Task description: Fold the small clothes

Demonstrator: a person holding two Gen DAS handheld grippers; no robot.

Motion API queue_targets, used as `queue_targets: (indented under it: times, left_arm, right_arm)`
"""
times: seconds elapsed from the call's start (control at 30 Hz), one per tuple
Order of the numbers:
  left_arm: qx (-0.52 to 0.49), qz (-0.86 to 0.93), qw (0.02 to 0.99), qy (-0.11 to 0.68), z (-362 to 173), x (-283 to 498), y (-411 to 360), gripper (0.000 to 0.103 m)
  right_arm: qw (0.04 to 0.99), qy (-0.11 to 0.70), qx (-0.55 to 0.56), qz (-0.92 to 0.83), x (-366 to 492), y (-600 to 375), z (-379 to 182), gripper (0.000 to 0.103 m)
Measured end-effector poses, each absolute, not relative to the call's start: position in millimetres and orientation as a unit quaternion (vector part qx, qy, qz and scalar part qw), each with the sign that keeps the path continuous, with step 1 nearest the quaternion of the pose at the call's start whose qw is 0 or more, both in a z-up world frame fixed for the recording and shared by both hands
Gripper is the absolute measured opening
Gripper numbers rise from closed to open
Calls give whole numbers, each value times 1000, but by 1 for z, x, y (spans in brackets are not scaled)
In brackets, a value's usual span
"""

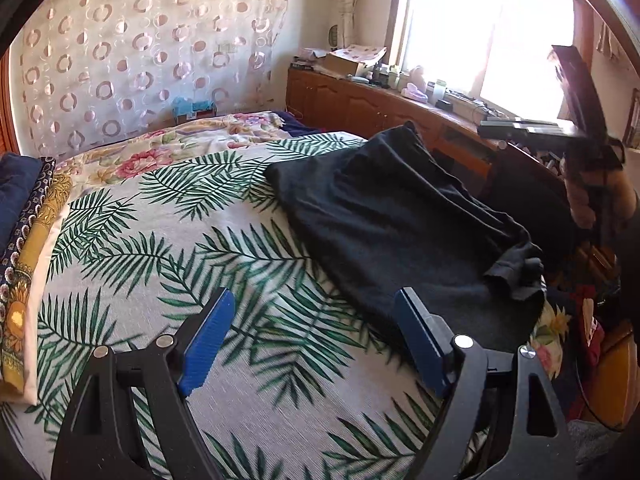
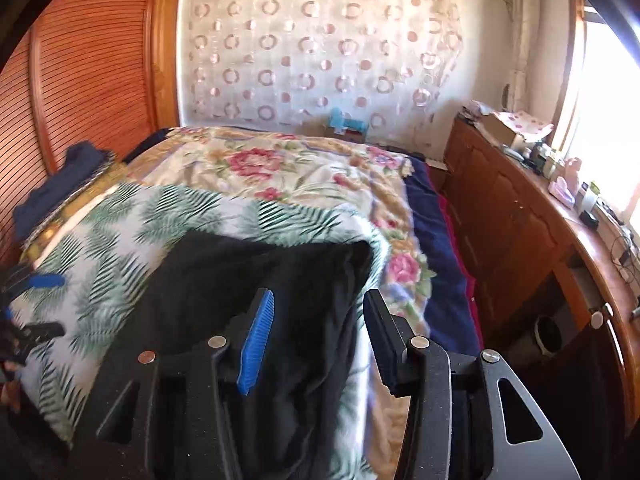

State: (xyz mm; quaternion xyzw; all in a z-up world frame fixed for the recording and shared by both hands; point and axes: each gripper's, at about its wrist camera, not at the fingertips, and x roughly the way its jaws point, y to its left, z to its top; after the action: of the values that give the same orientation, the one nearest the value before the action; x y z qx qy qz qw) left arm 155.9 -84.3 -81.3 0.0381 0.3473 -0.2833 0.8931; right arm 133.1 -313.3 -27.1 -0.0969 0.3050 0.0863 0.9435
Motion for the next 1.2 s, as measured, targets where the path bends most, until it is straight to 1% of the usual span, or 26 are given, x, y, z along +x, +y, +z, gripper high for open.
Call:
queue_targets:
  times: [0.2,0.33,0.43,0.57,0.6,0.63,0.7,0.73,0.8,1.0,1.1,1.13,1.2]
  left_arm:
    - [39,-283,898,335,-76,133,-85,83]
    - [36,-276,902,330,-72,119,-82,82]
    - [35,-274,902,332,-70,112,-80,83]
    - [36,-272,901,336,-69,112,-77,82]
    - [38,-271,902,335,-69,112,-76,82]
    - [37,-271,902,334,-68,112,-76,82]
    - [32,-275,901,333,-68,111,-74,83]
    - [32,-276,901,333,-69,110,-75,83]
    - [34,-278,901,332,-70,109,-76,82]
    - [35,-287,895,339,-75,110,-84,83]
    - [39,-292,892,343,-78,110,-89,83]
    - [40,-292,891,344,-78,110,-91,83]
    - [43,-294,890,346,-80,109,-93,83]
  right_arm:
    - [930,335,-77,131,89,-298,-66,48]
    - [919,357,-64,154,75,-288,-94,48]
    - [914,362,-61,172,71,-282,-104,48]
    - [907,379,-88,161,68,-287,-113,48]
    - [908,378,-94,155,68,-288,-109,43]
    - [907,379,-96,156,66,-293,-108,27]
    - [907,380,-104,152,57,-301,-104,15]
    - [907,378,-109,149,50,-304,-101,11]
    - [909,375,-118,138,36,-315,-97,10]
    - [920,366,-90,108,0,-353,-78,10]
    - [921,370,-72,96,-3,-359,-79,11]
    - [921,373,-64,96,-3,-360,-80,21]
    - [923,374,-61,68,5,-353,-86,34]
